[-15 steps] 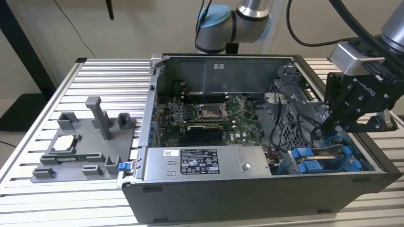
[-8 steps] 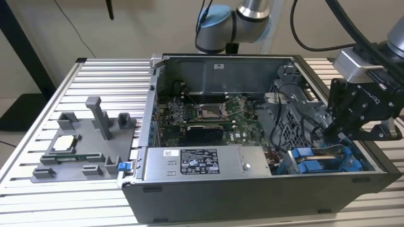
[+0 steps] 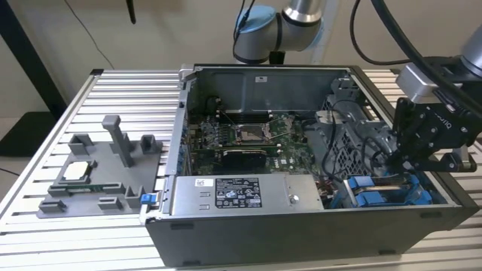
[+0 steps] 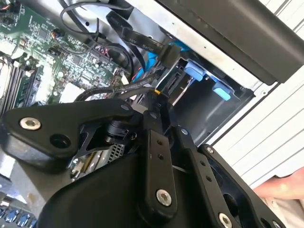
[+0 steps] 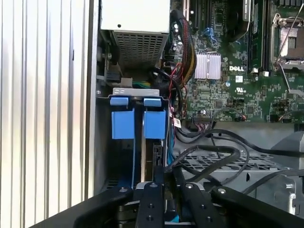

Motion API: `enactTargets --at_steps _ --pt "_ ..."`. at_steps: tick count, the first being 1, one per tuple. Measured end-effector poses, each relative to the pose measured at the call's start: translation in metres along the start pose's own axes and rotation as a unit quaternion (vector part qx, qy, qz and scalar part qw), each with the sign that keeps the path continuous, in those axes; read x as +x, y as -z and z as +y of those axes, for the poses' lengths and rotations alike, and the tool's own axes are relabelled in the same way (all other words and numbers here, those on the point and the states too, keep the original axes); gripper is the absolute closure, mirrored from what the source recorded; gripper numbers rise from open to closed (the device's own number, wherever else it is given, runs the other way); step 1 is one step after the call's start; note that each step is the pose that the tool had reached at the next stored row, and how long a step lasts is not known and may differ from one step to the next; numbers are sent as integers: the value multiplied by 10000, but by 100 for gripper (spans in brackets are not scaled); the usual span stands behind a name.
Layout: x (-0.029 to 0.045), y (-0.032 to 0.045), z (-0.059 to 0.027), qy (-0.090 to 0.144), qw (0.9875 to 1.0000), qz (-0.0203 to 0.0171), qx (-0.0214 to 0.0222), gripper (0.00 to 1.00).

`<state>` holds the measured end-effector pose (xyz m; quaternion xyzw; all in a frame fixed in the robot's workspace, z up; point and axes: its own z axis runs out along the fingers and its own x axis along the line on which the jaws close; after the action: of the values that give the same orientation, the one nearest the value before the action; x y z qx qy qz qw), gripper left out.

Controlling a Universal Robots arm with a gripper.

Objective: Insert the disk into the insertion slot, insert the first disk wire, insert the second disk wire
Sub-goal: 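Insert the first disk wire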

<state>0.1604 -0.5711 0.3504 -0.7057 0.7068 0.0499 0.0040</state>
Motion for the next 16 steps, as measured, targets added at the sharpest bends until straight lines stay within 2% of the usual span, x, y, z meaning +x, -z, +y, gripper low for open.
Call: enactTargets --at_steps 16 --pt "31 -116 -61 -5 10000 -1 0 100"
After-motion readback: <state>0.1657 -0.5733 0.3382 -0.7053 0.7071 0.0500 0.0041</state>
